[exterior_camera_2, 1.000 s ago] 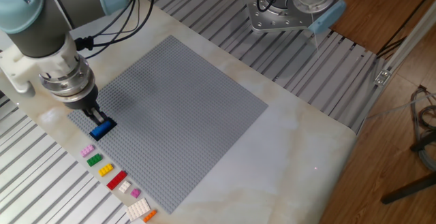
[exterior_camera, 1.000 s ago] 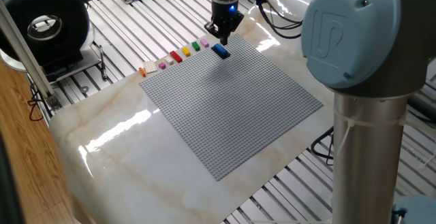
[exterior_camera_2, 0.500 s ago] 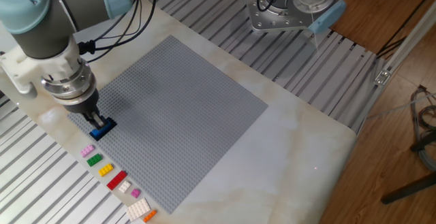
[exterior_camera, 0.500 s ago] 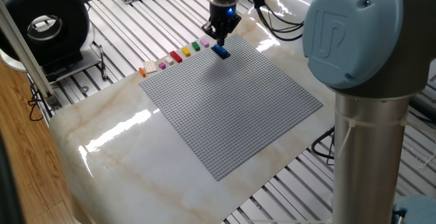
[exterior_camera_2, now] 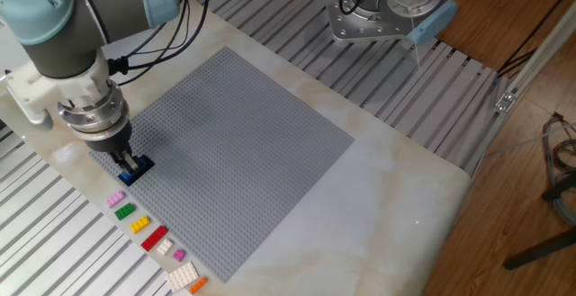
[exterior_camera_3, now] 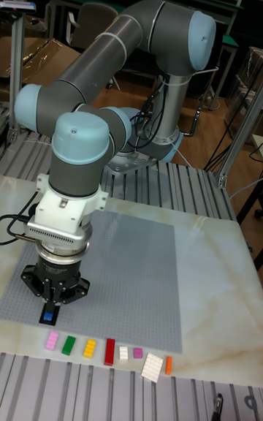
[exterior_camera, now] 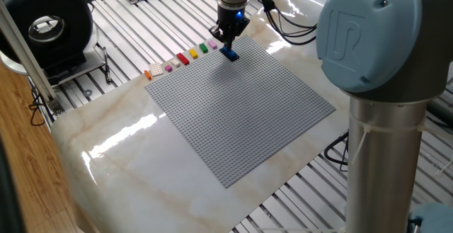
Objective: Stack small Lego blocks one on top of the other
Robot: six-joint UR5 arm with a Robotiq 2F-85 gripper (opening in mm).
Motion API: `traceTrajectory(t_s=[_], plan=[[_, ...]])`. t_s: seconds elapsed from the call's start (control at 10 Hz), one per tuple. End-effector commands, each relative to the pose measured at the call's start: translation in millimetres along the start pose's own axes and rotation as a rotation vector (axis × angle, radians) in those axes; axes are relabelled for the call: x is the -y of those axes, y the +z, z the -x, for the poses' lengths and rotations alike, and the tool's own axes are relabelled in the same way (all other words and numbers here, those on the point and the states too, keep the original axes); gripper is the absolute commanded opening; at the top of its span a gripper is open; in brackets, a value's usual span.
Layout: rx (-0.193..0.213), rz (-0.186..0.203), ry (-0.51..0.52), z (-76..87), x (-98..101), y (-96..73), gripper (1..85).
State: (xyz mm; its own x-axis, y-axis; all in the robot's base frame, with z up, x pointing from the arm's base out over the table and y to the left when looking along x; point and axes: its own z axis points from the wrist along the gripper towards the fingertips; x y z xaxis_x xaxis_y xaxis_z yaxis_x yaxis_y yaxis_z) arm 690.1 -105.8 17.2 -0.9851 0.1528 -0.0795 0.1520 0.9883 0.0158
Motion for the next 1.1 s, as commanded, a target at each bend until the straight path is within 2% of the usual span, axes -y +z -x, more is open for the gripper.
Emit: traceTrajectory(t_s=[0.0, 0.4, 0.6, 1.0], plan=[[0.035, 0.015, 0.001, 8.7, -1.5, 4.6, 1.0], [0.044, 0.012, 0.001, 13.6, -3.0, 2.5, 1.0], [0.066, 0.033, 0.010, 16.8, -8.3, 4.7, 1.0], [0.035, 0.014, 0.001, 11.6, 1.0, -1.9, 1.0]])
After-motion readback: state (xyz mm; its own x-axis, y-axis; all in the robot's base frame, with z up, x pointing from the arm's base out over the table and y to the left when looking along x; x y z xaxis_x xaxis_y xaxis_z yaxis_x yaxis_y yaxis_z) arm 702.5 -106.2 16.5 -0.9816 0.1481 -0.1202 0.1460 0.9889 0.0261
